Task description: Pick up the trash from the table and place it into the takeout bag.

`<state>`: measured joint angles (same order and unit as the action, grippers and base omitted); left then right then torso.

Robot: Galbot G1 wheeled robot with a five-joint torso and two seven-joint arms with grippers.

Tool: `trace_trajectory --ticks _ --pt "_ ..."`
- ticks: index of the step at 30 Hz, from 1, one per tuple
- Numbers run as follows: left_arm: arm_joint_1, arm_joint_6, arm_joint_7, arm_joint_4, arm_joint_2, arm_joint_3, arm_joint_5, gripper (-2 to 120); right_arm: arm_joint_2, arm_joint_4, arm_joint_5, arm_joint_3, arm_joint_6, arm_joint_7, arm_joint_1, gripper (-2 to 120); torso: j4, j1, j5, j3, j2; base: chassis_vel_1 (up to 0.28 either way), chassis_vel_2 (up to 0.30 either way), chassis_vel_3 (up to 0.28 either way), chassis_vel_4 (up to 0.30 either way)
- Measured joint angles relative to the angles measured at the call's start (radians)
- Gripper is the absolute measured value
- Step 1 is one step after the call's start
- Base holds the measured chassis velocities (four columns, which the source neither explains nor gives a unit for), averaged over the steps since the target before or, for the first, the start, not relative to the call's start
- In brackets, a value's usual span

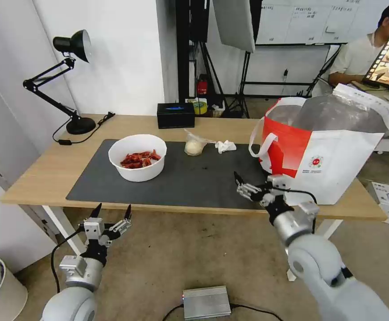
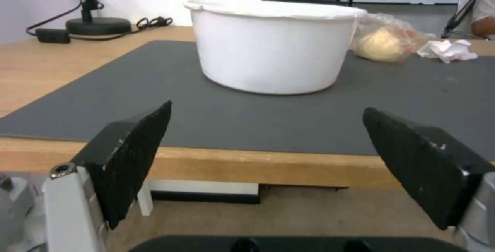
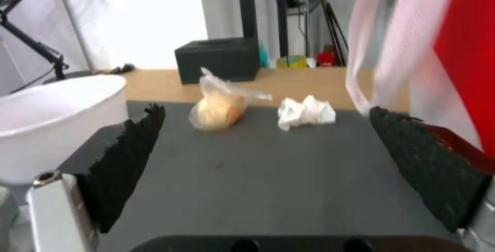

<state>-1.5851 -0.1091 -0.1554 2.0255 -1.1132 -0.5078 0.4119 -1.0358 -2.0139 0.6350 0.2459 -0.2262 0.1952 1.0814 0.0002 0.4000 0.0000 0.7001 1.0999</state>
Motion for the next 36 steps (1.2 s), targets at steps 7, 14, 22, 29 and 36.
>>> trace_trajectory --ticks 7,14,22,29,36 --pt "-0.008 -0.001 0.000 0.003 -0.015 -0.007 -0.009 100 -0.038 0.058 -0.006 -0.064 -0.057 0.106 -0.109 100 -0.0001 0.000 -0.0001 0.000 0.000 0.000 0.000 0.000 0.000" --pt "-0.017 -0.001 -0.001 0.003 -0.020 -0.024 -0.010 100 -0.122 0.129 -0.024 -0.139 -0.162 0.285 -0.200 100 -0.0002 0.000 0.0000 0.000 0.000 0.000 0.000 0.000 0.000" --pt "-0.020 -0.003 -0.001 -0.002 -0.026 -0.030 -0.010 100 -0.222 0.262 -0.031 -0.219 -0.247 0.391 -0.328 100 -0.0001 0.000 0.0000 0.000 0.000 0.000 0.000 0.000 0.000" --pt "0.004 -0.003 -0.002 -0.021 -0.015 -0.014 -0.002 100 -0.307 0.381 -0.033 -0.251 -0.325 0.487 -0.435 100 -0.0002 0.000 -0.0002 0.000 0.000 0.000 0.000 0.000 0.000" --pt "0.012 -0.003 -0.002 -0.033 -0.004 -0.011 0.005 100 -0.358 0.457 -0.033 -0.255 -0.344 0.521 -0.488 100 -0.0001 0.000 -0.0001 0.000 0.000 0.000 0.000 0.000 0.000"
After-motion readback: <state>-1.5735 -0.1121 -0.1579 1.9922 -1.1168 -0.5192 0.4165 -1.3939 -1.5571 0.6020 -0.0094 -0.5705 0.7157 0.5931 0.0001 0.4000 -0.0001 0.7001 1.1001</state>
